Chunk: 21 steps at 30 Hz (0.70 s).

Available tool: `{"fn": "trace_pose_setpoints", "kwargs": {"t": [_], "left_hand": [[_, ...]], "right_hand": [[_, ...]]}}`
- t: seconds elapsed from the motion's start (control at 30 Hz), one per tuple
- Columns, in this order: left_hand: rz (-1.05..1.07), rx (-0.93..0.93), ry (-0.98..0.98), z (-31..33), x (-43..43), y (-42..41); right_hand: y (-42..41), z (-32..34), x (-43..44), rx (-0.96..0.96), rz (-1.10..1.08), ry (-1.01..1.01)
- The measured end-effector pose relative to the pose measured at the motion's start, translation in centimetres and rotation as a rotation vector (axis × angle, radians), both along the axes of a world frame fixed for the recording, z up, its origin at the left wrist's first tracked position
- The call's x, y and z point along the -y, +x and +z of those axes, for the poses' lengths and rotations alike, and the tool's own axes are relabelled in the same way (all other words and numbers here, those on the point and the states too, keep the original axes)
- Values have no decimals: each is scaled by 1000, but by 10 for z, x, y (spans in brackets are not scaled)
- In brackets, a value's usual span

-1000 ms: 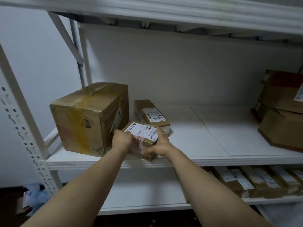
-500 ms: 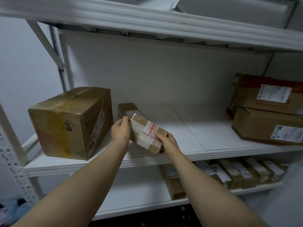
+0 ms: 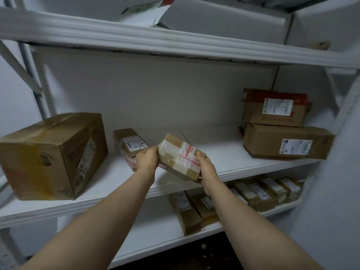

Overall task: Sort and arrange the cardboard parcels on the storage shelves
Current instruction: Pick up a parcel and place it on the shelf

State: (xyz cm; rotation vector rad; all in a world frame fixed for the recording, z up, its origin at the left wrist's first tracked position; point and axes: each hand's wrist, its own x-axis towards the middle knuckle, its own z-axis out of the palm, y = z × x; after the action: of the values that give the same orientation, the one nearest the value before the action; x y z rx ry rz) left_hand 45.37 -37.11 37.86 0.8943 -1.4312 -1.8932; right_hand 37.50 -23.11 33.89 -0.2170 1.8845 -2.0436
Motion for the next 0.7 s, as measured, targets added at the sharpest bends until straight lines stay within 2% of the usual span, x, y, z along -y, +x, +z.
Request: {"fn": "trace_pose_setpoints", "kwargs": {"t": [0.23, 0.47, 0.6, 0.7], "left_hand": [[-254, 54, 87, -5, -6, -11], [-463, 240, -85, -13, -6, -14], [-596, 259, -44, -18, -3, -15], [-630, 294, -130, -21, 0, -19]], "right_hand": [[-9, -11, -20, 111, -52, -93], [-10, -10, -30, 98, -12, -182], [-14, -11, -36, 52, -30, -119], [-17, -13, -37, 43, -49, -30]]}}
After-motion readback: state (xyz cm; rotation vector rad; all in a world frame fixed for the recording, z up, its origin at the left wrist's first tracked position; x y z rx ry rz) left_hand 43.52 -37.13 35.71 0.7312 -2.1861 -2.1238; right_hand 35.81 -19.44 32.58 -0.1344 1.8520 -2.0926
